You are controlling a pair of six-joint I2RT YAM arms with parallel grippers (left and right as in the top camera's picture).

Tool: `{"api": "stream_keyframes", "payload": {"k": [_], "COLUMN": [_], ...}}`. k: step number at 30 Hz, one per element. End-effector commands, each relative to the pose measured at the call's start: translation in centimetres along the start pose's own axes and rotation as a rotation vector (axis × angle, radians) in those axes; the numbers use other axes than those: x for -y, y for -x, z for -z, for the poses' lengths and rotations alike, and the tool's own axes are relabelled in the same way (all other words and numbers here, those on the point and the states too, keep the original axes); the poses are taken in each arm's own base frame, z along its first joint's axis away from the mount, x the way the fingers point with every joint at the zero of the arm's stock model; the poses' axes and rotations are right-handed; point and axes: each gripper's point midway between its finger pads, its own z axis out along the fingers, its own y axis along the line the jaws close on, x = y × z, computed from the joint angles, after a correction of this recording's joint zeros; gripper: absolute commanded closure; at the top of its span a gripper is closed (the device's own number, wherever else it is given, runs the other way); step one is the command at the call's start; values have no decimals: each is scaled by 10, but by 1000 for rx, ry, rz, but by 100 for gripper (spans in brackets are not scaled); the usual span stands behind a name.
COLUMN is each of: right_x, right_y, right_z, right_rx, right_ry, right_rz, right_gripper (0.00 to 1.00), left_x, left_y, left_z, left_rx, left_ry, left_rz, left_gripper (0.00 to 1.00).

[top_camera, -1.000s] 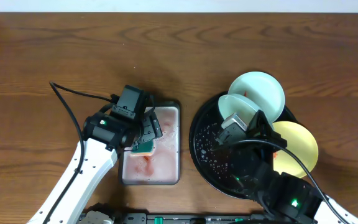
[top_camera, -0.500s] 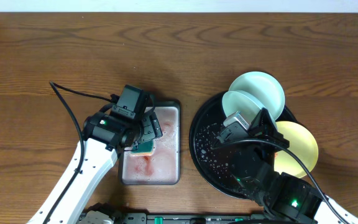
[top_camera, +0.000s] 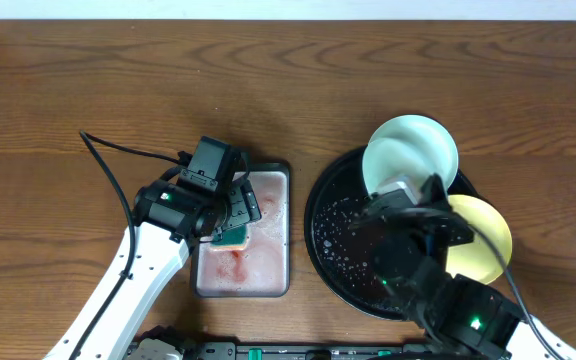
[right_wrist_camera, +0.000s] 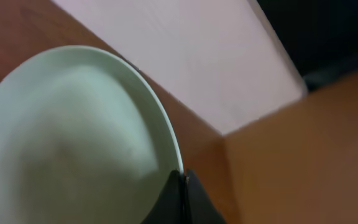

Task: Clean dirty plates on tray and stack at the side
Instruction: 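Grasp the green plate rim with the right gripper and lift it, then carry the green plate right and set it on the table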

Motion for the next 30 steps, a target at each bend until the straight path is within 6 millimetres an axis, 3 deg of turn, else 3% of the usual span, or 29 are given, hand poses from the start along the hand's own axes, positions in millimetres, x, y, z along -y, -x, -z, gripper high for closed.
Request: {"api": "stream_keyframes", "payload": {"k": [1, 4, 7, 12, 17, 21, 27, 30], "right_x": [-2, -29, -41, -39, -12, 16, 54, 77], "right_y": [-1, -7, -19, -29, -25, -40, -93, -135], "right_z": [-7, -13, -20, -25, -34, -47, -74, -93], "right_rx": [-25, -70, -140, -257, -293, -320, -417, -481], "right_ry": [72, 258, 360, 504, 602, 615, 521, 398], "right_rz": [-357, -420, -457, -617, -810, -984, -1208, -1300], "right_gripper": [99, 99, 99, 99, 99, 99, 99, 99], "left_x": [-2, -2, -2, -2, -2, -2, -2, -2], "left_y": [0, 0, 0, 0, 0, 0, 0, 0], "left_z": [-1, -1, -1, -1, -1, -1, -1, -1], "left_rx": [-2, -2, -2, -2, -2, -2, -2, -2], "left_ry": [10, 10, 10, 10, 10, 10, 10, 10], "left_rz": [-6, -6, -6, -6, -6, -6, -6, -6], "left_gripper": [15, 15, 14, 15, 14, 15, 15, 15]}}
